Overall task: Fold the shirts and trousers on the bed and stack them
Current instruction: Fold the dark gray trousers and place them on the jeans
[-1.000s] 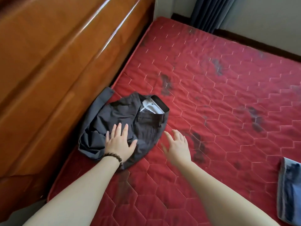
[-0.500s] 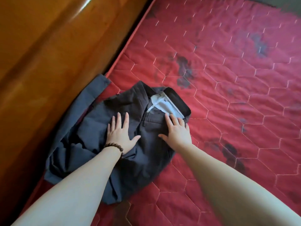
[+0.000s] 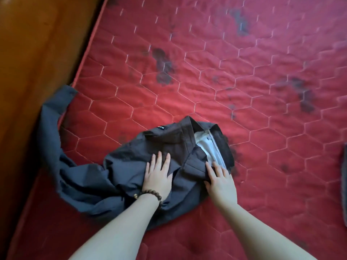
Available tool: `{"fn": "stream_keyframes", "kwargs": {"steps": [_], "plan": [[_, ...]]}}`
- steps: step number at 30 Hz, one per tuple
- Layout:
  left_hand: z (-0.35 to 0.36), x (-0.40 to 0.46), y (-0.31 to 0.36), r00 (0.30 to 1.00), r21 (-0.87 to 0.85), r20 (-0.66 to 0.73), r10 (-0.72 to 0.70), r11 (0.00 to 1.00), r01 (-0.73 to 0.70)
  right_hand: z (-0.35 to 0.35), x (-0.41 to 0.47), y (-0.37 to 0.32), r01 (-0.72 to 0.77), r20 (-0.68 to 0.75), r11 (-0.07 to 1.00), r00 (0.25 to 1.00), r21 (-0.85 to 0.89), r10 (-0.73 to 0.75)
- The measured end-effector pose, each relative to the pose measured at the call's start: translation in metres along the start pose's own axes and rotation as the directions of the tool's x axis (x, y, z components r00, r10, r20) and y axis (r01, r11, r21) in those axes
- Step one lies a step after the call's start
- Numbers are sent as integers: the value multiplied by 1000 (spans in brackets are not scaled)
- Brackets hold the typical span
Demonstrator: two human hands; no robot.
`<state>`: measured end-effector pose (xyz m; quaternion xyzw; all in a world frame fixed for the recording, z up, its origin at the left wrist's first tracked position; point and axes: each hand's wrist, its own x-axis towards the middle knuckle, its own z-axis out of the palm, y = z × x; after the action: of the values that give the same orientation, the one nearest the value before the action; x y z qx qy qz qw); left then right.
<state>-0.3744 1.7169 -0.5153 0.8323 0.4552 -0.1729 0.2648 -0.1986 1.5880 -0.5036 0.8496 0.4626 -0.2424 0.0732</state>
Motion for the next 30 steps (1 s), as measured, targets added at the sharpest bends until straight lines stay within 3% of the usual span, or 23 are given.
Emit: {"fn": "stream_keyframes", "kwargs": {"steps": [4, 8, 10, 13, 15, 18, 22, 30], "plan": [[14, -24, 31, 998, 113, 48, 37, 993, -42, 11, -38, 32, -65, 96, 998, 993, 3, 65], [-17, 4, 51, 960, 70, -239, 144, 989, -131, 9, -49, 27, -129, -120, 974, 981, 187, 153], [-36, 36, 61, 942, 58, -272, 196, 981, -188, 10, -46, 26, -206, -177, 926, 946, 317, 271], [-55, 77, 76, 966, 20, -143, 217, 976, -216, 12, -34, 23, -292, -73, 862, 933, 414, 351], [-57, 88, 84, 978, 9, -33, 207, 978, -206, 11, -26, 23, -316, -36, 867, 934, 386, 357], [-49, 82, 84, 987, 14, -19, 161, 987, -160, 6, -23, 27, -303, -50, 896, 941, 325, 336], [-58, 53, 77, 987, -159, -69, 146, 975, -155, -13, -39, 40, -235, -54, 905, 961, 356, 271], [-207, -53, 90, 946, -403, -292, 142, 879, -256, -154, -136, 45, -32, -303, 905, 937, 424, 175]]}}
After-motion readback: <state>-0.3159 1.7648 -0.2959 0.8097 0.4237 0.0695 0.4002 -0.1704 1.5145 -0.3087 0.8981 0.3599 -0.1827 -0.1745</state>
